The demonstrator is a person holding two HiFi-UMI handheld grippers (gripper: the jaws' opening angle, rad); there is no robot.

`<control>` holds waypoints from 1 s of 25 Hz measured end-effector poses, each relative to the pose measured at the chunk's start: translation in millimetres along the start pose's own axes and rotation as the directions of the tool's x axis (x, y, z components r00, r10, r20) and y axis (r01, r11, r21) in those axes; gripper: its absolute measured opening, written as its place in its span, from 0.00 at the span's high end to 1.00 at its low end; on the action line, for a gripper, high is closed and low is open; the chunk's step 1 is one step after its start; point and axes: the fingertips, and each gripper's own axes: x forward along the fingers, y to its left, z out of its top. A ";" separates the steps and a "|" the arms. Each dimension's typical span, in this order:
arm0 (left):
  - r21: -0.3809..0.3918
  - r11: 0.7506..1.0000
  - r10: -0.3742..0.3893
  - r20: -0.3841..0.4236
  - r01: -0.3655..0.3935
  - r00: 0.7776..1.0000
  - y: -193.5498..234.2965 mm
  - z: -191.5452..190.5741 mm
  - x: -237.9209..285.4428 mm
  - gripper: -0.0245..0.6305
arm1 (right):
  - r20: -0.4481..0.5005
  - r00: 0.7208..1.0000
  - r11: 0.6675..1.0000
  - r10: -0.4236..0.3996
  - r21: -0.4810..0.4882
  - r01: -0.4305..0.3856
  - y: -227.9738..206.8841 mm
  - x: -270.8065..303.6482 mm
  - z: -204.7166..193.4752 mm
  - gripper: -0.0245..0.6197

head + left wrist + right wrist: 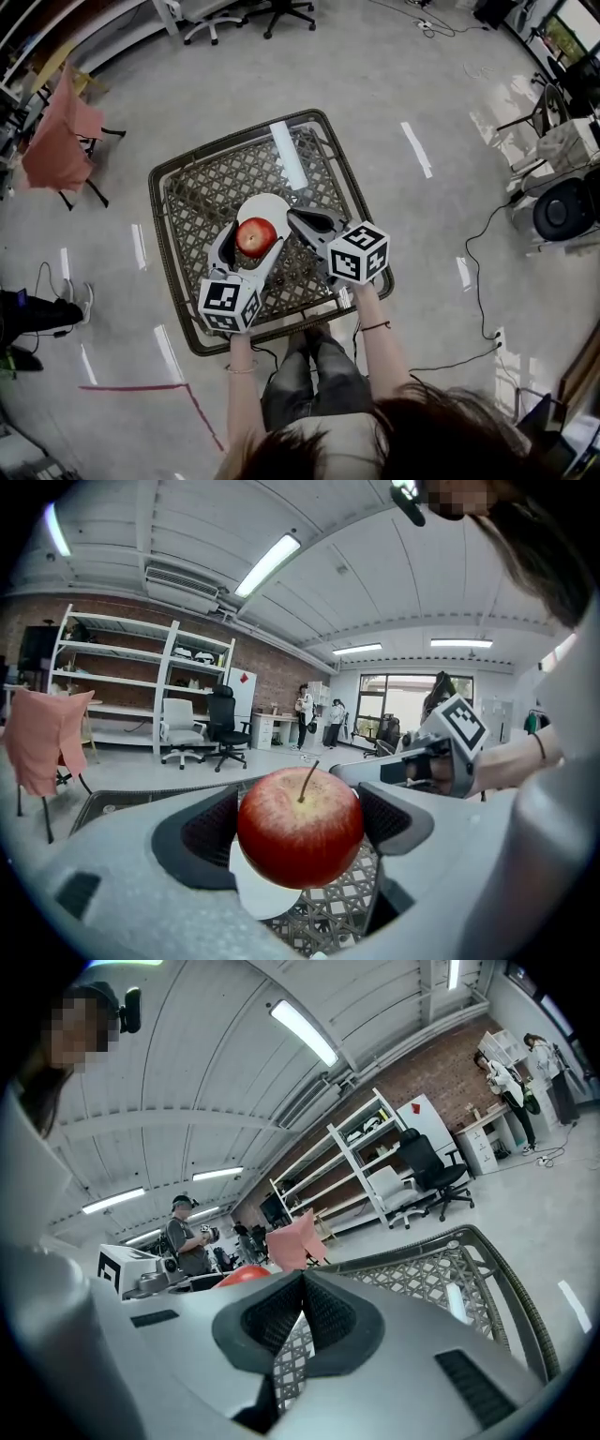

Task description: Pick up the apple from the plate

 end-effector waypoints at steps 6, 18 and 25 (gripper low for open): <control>-0.010 1.000 -0.003 0.043 0.004 0.999 -6.3 15.6 -20.6 0.34 | 0.028 1.000 1.000 0.003 -0.009 -0.003 19.8 -8.5 11.7 0.95; -0.007 1.000 -0.022 0.083 0.023 0.996 -8.5 40.7 -49.0 0.34 | 0.048 0.998 0.997 0.046 -0.063 -0.043 53.2 -16.8 34.3 0.95; 0.021 0.999 -0.039 0.087 0.038 0.995 -13.1 50.3 -61.4 0.34 | 0.062 0.996 0.996 0.057 -0.074 -0.053 64.7 -26.5 38.8 0.95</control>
